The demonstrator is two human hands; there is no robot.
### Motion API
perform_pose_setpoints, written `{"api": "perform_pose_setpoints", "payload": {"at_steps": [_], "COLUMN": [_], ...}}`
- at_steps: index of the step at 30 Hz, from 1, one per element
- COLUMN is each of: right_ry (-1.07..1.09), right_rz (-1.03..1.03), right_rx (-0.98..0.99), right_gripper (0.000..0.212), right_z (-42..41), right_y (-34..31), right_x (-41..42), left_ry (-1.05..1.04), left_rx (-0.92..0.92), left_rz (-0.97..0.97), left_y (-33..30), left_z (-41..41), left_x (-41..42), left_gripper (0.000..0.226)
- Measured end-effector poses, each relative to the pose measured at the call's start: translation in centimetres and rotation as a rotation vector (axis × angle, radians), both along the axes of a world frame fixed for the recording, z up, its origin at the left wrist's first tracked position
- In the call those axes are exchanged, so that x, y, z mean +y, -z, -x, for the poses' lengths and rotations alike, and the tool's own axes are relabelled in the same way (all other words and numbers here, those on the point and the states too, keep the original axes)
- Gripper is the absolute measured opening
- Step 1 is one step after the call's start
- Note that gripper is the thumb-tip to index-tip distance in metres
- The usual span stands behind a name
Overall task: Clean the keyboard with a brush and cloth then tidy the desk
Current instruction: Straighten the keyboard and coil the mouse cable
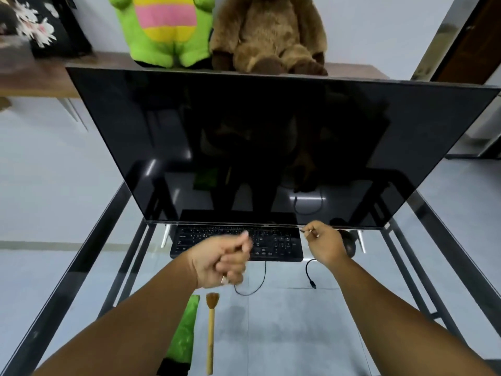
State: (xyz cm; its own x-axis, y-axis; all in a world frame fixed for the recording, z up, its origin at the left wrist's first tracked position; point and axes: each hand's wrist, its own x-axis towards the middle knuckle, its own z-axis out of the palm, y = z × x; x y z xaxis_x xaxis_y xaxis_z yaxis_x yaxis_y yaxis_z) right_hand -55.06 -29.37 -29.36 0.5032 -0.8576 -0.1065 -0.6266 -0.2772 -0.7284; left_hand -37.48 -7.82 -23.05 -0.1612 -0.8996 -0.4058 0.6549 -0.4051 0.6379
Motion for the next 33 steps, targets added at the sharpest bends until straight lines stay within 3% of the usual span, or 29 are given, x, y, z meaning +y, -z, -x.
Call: {"api": "perform_pose_setpoints", "payload": {"at_steps": [4, 8, 11, 14, 17, 19, 22, 24, 26, 29, 33], "right_ry": [-0.322, -0.455, -0.553, -0.654, -0.713, -0.708, -0.640, -0.538, -0.420, -0.271, -0.233], "right_rz": [-0.122, -0.241, -0.287, -0.265, -0.296, -0.331, -0.282, -0.191, -0.103, 0.016, 0.021], "right_rx": [0.124, 0.107, 0.091, 0.129, 0.067, -0.030, -0.181, -0.258, -0.317, -0.293, -0.119], "right_gripper": [0.019, 0.018, 0.019, 0.013, 0.013, 0.016, 0.016, 0.013, 0.007, 0.005, 0.013], "right_z": [-0.2, -0.3, 0.0, 0.5, 0.9, 0.8, -0.2, -1.6, -3.0, -4.2, -3.5], "right_y": [-0.8, -2.7, -4.9, -7.7, -10.7, -12.4, -14.0, -14.4, -13.8, -11.5, -8.3], "right_x": [0.9, 1.7, 1.5, 1.0, 0.6, 0.4, -0.2, -0.7, -1.6, -3.2, -3.4], "left_ry": [-0.628, -1.099, -1.274, -1.290, -1.251, -0.977, -0.469, -0.252, -0.162, -0.190, -0.322], "left_rx": [0.221, 0.125, 0.047, -0.124, -0.423, -0.623, -0.720, -0.700, -0.649, -0.520, -0.141], "left_rz": [0.026, -0.110, -0.154, -0.201, -0.294, -0.321, -0.250, -0.147, -0.055, 0.037, 0.105], "left_y": [-1.1, -1.6, -1.8, -0.9, 0.8, 1.6, 1.7, 1.6, 0.9, -0.5, -3.5], "left_z": [-0.8, -1.8, -2.3, -2.9, -3.5, -2.8, 0.0, 2.1, 3.9, 4.7, 3.3], "left_x": [-2.4, -4.0, -4.0, -3.9, -4.0, -4.1, -3.9, -3.8, -3.8, -4.1, -4.1], "left_gripper": [0.036, 0.020, 0.034, 0.039, 0.038, 0.035, 0.036, 0.035, 0.038, 0.043, 0.046]}}
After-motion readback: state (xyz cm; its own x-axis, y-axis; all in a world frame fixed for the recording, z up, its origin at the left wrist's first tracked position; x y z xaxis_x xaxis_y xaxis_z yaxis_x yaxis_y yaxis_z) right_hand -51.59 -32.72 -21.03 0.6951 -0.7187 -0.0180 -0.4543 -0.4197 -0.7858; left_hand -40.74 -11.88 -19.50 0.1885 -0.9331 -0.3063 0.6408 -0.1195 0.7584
